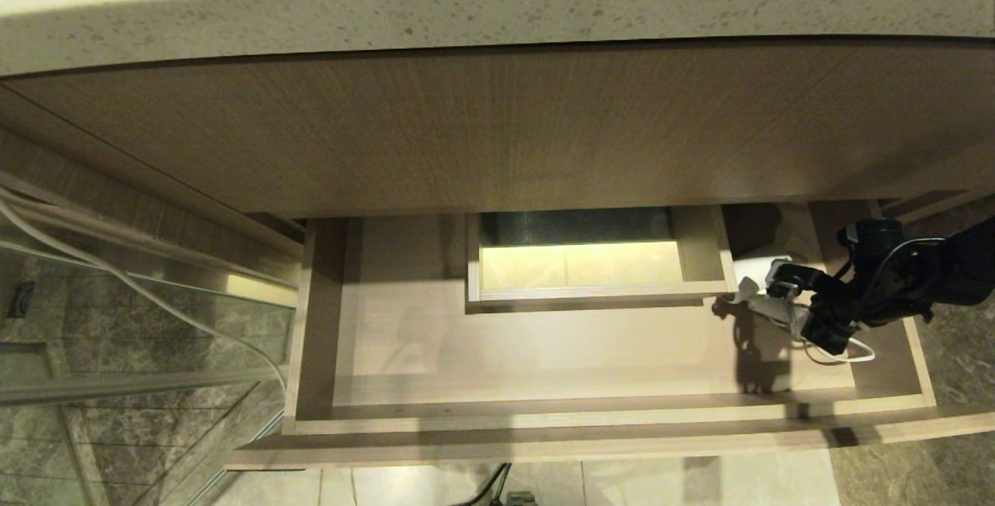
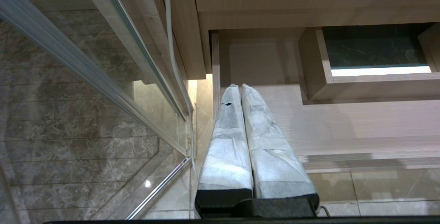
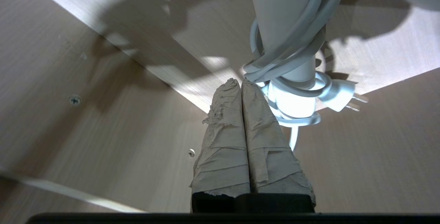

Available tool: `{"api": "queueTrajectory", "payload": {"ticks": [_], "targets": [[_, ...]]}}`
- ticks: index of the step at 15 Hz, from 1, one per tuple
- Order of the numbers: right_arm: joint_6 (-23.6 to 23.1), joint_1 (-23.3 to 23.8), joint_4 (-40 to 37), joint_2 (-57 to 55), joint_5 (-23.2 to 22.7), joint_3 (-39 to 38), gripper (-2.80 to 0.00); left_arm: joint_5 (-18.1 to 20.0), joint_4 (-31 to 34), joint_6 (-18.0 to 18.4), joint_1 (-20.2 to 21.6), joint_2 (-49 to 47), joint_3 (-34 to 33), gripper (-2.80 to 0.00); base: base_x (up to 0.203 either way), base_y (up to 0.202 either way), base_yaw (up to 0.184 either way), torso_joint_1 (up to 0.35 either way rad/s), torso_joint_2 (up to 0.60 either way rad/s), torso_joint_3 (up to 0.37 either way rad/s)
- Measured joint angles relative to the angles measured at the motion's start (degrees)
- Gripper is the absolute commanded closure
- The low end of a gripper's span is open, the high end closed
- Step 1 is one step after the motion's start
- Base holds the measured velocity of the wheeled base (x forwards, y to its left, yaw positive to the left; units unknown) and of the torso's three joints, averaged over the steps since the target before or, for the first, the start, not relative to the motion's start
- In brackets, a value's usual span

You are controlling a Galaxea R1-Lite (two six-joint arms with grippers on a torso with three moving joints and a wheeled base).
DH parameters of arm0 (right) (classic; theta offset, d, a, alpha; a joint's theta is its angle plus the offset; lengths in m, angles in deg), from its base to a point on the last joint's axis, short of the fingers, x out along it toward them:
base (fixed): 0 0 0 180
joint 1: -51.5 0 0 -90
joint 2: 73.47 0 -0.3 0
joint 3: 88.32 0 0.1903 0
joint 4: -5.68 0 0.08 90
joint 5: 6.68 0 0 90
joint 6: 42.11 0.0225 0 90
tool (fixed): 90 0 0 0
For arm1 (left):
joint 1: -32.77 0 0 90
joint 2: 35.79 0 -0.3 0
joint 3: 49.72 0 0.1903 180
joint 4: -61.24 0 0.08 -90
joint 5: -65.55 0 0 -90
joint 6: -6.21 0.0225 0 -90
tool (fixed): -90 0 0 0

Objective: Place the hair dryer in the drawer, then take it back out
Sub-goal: Take the hairdryer out

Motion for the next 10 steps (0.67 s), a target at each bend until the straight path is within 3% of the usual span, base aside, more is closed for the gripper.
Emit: {"api": "queueTrajectory", "payload": {"ticks": [1, 2, 10], "targets": [[0.3, 0.1, 0.1, -0.1, 0.0, 0.2, 0.0, 0.0, 0.0, 0.0, 0.0, 0.0, 0.0, 0.0, 0.0, 0.0, 0.0, 0.0, 0.0, 0.0], [0.2, 0.3, 0.1, -0.1, -0.1, 0.2, -2.8, 0.0, 0.0, 0.0, 0.0, 0.0, 0.0, 0.0, 0.0, 0.0, 0.0, 0.0, 0.0, 0.0], [-0.1, 0.8, 3.2, 0.2, -0.7, 0.5, -2.8, 0.0, 0.0, 0.0, 0.0, 0.0, 0.0, 0.0, 0.0, 0.0, 0.0, 0.0, 0.0, 0.0]]}}
